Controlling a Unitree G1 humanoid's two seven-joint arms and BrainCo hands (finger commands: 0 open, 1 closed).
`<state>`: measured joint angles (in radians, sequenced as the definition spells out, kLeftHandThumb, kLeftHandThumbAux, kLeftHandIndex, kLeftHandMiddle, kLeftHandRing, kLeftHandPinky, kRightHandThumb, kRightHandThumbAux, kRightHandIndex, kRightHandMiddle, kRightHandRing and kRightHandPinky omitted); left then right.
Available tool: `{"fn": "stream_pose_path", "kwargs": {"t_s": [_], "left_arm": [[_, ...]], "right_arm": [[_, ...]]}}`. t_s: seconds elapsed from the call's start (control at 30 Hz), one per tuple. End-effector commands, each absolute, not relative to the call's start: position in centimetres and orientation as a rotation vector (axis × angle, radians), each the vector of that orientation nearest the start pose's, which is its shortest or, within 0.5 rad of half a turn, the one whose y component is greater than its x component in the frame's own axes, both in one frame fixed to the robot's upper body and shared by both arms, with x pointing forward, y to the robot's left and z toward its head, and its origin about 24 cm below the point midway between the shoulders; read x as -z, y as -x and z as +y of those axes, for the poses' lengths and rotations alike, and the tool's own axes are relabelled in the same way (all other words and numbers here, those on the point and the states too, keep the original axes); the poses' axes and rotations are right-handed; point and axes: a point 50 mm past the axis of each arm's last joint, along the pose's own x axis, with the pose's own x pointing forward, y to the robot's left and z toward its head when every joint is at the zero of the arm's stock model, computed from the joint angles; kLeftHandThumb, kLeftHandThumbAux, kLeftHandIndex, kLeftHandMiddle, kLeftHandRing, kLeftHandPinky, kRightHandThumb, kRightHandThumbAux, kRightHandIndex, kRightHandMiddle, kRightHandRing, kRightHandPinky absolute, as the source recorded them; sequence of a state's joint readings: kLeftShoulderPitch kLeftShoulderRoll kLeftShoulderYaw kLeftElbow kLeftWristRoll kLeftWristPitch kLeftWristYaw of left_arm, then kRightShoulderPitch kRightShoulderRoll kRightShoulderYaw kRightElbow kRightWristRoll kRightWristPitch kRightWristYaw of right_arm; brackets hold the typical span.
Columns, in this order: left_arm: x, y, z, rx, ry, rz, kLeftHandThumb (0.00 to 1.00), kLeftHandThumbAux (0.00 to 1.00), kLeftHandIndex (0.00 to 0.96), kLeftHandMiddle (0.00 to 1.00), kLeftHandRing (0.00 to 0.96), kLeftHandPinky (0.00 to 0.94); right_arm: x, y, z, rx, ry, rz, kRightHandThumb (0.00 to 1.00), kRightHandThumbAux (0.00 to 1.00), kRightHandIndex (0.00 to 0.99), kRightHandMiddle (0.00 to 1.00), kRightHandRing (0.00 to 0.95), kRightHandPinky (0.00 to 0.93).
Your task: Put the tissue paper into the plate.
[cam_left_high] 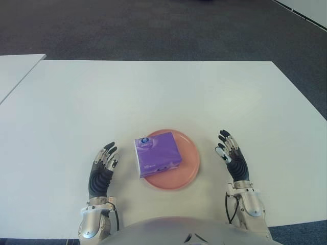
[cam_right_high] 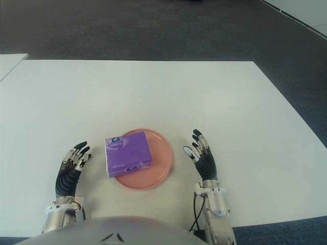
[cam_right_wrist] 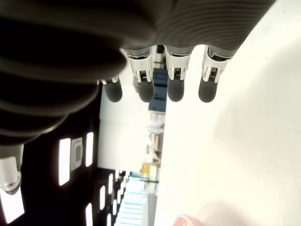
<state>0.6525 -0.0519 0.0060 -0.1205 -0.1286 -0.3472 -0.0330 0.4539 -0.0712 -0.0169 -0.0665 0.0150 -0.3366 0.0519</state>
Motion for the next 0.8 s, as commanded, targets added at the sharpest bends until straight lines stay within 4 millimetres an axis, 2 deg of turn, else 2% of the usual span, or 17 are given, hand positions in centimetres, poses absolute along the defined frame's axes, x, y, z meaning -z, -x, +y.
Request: {"fn": "stream_pose_path", "kwargs": {"t_s": [0.03,0.23,0.5,0.8], "left_arm": [[1.8,-9.8,17.5,-0.214,0.13,0.196,0.369,0.595,0.217,0.159,0.158,0.198],[1.8,-9.4,17.7,-0.203,0.105,0.201,0.348,0.597,0.208,0.153,0.153,0.195],[1.9,-9.3,17.8,-0.204,0.079,0.195,0.283,0.613,0.133,0.113,0.108,0.13],[1.9,-9.7,18.2,-0.193,0.007,0.145,0.195,0.642,0.084,0.067,0.054,0.067]], "right_arm": [[0.7,-14.4,-17.8,0.072,0.032,0.08,0.129,0.46,0.102,0.104,0.086,0.099],[1.1,-14.3,-17.2,0.09,-0.001,0.117,0.164,0.448,0.112,0.124,0.1,0.112],[2.3,-14.3,-17.1,0.13,-0.065,0.157,0.199,0.429,0.121,0.141,0.115,0.119],[3.0,-14.2,-16.7,0.133,-0.07,0.149,0.185,0.399,0.116,0.13,0.103,0.1]]}}
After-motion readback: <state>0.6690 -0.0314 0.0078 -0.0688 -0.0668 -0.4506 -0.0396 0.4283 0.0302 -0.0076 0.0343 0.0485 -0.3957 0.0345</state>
